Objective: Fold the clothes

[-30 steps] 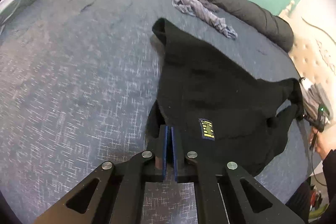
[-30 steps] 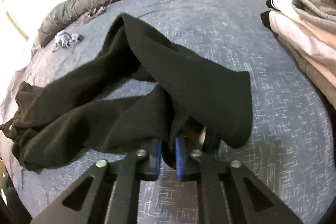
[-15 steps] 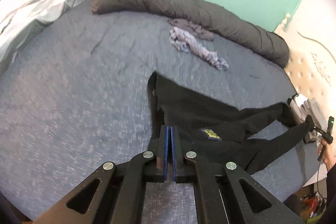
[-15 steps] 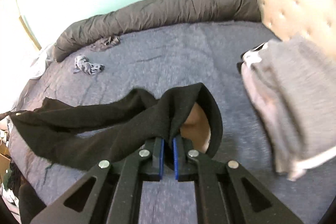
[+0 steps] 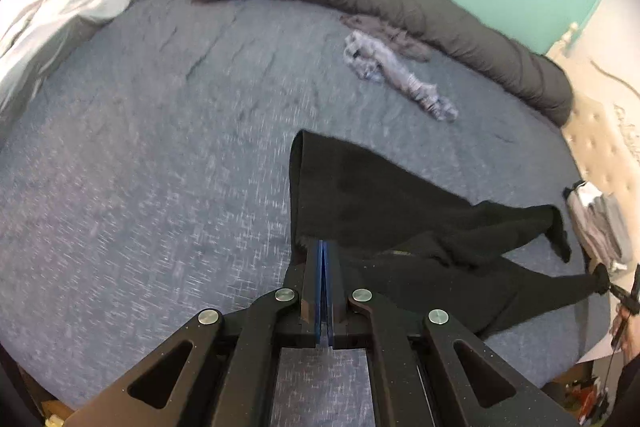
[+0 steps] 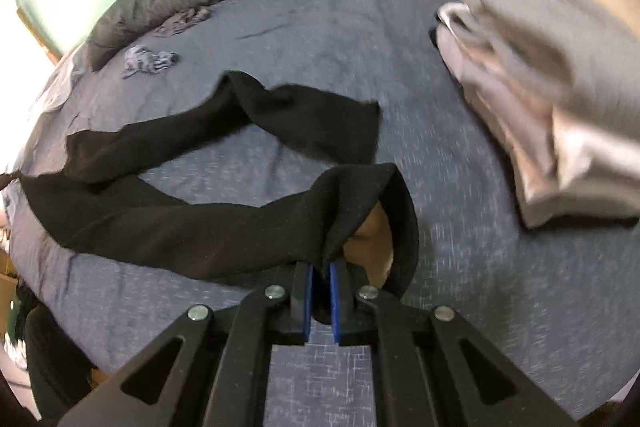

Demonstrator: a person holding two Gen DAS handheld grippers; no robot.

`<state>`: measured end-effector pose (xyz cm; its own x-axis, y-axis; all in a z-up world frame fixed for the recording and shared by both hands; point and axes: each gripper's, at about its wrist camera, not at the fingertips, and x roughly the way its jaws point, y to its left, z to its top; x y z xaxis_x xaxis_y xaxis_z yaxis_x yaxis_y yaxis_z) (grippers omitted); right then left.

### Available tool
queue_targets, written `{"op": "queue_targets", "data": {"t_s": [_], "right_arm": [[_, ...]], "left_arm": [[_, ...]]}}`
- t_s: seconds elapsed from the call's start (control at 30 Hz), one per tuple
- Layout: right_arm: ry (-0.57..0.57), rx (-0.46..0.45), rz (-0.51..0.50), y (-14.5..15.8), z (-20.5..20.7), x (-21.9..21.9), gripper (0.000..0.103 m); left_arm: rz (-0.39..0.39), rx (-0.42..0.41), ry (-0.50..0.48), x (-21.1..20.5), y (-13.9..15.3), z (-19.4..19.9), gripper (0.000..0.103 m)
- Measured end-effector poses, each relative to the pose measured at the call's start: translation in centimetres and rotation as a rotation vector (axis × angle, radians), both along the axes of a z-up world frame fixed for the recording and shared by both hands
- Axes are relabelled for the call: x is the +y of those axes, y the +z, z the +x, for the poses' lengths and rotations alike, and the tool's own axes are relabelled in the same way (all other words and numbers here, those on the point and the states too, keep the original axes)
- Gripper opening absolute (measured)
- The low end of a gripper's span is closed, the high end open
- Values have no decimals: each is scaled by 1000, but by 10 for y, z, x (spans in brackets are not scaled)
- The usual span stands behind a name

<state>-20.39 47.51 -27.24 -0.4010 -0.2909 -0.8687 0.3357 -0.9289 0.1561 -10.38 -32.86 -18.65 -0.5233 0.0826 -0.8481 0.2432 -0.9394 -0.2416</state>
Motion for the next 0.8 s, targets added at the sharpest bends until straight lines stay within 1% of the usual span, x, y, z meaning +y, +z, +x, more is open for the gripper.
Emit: {"op": "queue_targets", "data": {"t_s": [0.07, 0.1, 0.2, 0.27, 0.33, 0.37, 0.47, 0.53, 0.6, 0.67, 0.8], "right_arm": [[-26, -13, -6, -15, -1, 6, 6], [-33, -29, 7, -23, -3, 8, 7], [-27, -87, 32, -45, -1, 11, 8], [-30, -114, 41, -53, 2, 15, 9], [-44, -115, 50, -55, 7, 21, 20], [-55, -108, 52, -53, 9, 24, 28], [-87, -64, -8, -38, 15, 35, 30], [-74, -25, -10, -24, 15, 30, 30], [-80, -9, -17, -17, 13, 29, 30], [-100, -9, -26, -16, 9, 30, 30], [-139, -8, -43, -13, 2, 33, 32]], "left_arm": [[5, -24, 15, -1, -19, -9, 1], [2, -35, 20, -2, -25, -13, 1], [4, -63, 32, -4, -44, -22, 1], [18, -72, 34, -5, -56, -26, 1], [23, -79, 45, -7, -63, -28, 2], [29, -81, 49, -7, -66, -29, 2], [43, -78, 53, -9, -66, -27, 2], [43, -73, 64, -11, -61, -23, 8], [53, -56, 80, -16, -53, -16, 31], [53, -45, 94, -21, -45, -9, 32], [44, -28, 92, -23, -29, 3, 32]]}}
